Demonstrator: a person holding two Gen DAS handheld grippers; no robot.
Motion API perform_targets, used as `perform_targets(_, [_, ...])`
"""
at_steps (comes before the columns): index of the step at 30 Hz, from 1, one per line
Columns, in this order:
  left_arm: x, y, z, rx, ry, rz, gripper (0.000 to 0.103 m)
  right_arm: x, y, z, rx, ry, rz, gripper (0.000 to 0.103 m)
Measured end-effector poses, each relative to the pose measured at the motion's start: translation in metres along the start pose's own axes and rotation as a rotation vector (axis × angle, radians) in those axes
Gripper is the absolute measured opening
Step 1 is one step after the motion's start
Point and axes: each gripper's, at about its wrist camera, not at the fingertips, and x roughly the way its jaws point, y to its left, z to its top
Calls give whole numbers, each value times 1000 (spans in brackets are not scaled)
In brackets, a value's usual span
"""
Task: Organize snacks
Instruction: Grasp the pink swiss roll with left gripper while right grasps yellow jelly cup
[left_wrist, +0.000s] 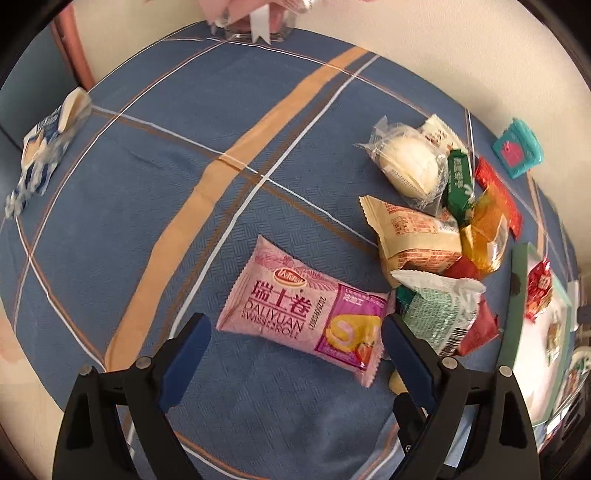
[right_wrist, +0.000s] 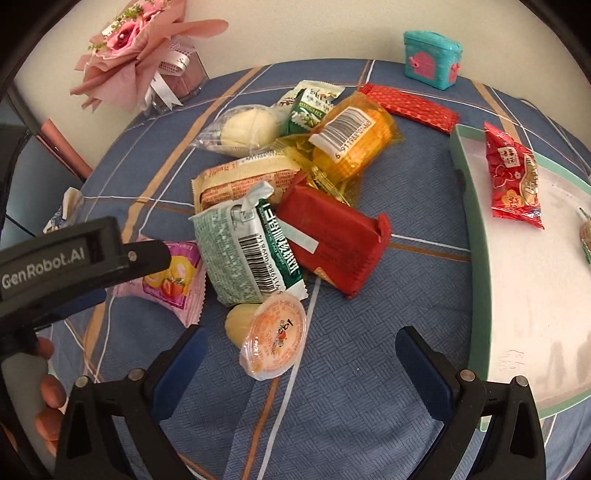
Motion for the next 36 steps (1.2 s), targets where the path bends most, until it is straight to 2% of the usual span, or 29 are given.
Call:
perform_targets(6, [7, -9, 9, 96, 3, 37, 94, 12, 14, -2, -32, 18, -21, 102])
perform_targets(12, [11, -17, 19, 127, 8, -11, 94, 22, 30, -1, -67, 19, -47, 97])
perform_targets(18, [22, -19, 20, 114, 21, 8, 94, 24, 40, -3, -86, 9, -59, 83])
perform_targets(23, [31, -22, 22, 103, 24, 6, 94, 21, 36, -4, -60, 10, -29, 75])
perform_targets(29, [33, -26, 23, 104, 29, 22, 93, 16, 29, -3, -29, 14, 10, 58])
perform_targets(32, [31, -27, 20, 104, 34, 26, 90, 17, 23, 0, -9, 19, 26, 49])
perform_targets(36, [20, -24, 6, 118, 28, 29, 82, 15, 15, 3, 13, 24, 33, 47])
